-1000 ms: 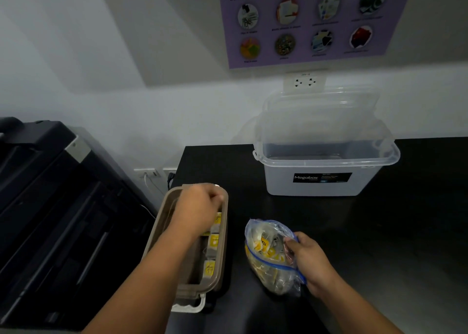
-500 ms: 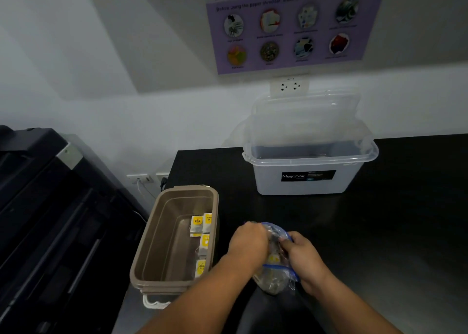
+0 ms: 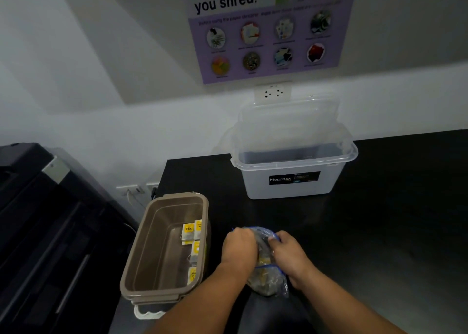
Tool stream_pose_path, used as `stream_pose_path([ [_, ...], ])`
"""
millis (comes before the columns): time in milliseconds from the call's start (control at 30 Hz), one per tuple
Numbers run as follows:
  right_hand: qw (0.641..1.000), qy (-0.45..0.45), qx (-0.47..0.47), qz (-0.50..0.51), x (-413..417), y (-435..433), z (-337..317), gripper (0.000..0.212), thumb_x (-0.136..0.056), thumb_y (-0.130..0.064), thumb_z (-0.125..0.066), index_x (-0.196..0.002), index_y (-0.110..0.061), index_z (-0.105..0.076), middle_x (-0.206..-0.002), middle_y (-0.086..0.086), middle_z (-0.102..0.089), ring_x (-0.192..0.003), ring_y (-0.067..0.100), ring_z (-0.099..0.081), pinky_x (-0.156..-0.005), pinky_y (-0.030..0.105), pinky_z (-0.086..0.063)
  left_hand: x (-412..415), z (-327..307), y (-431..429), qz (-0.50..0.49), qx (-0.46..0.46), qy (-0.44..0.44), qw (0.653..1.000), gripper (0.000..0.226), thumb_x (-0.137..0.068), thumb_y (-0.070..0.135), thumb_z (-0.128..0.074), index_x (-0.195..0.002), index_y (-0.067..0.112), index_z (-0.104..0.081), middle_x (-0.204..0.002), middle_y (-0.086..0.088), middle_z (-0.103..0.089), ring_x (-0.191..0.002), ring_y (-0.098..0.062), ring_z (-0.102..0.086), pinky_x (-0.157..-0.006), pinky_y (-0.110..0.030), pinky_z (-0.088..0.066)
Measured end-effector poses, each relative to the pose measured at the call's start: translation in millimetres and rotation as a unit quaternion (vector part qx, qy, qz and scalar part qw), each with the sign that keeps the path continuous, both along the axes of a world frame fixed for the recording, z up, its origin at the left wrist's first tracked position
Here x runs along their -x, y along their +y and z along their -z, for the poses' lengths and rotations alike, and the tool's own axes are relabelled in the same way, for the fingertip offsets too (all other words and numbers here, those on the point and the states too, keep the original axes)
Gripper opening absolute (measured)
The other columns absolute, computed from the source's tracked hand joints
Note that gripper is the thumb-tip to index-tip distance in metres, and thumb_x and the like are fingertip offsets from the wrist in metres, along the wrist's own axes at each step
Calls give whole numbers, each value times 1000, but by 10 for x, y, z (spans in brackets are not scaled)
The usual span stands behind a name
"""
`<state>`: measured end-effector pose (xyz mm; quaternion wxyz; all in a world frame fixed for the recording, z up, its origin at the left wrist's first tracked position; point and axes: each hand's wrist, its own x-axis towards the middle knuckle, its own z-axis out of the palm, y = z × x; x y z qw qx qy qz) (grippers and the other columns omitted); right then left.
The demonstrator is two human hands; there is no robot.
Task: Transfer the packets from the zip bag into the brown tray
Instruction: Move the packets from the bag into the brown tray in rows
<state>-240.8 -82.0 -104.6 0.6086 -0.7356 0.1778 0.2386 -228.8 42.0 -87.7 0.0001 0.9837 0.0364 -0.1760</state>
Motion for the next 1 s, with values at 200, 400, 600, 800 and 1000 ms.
stream_pose_path([
  [200,999,5,-27,18,1,-73,-1,16,-107,-23,-50,-108,-14,-64,-101,12,-75,-89,24,-77,-80,43,-63,65,-4,109,-72,203,-52,975,12,-91,28,-66,-86,20,-75,-80,3,-72,-73,-7,-69,-70,-24,-59],
  [400,999,2,-46,20,37,-91,9,19,-108,-23,-49,-111,-13,-65,-102,13,-76,-90,24,-77,-79,42,-63,145,-187,111,-72,356,-34,931,9,-80,18,-74,-72,13,-75,-75,1,-73,-73,-4,-68,-68,-15,-52],
  [600,997,-1,-74,32,64,-114,-50,19,-107,-13,-49,-109,-6,-66,-86,10,-74,-69,15,-74,-60,30,-56,152,-270,99,-105,417,-54,901,12,-83,23,-74,-77,12,-73,-79,-1,-73,-77,-9,-70,-75,-25,-58],
  [800,993,18,-108,51,48,-89,-32,18,-105,-19,-55,-110,-7,-68,-94,15,-79,-85,29,-79,-76,43,-64,123,-328,165,-118,422,-62,897,17,-85,39,-77,-84,22,-76,-82,9,-72,-79,1,-67,-64,-10,-46],
  [1000,995,7,-85,53,44,-83,-7,17,-104,-17,-56,-109,-6,-68,-92,16,-79,-83,30,-78,-71,41,-63,120,-346,216,-114,392,-92,908,14,-85,17,-78,-90,27,-69,-93,11,-67,-86,-1,-64,-71,-11,-49],
])
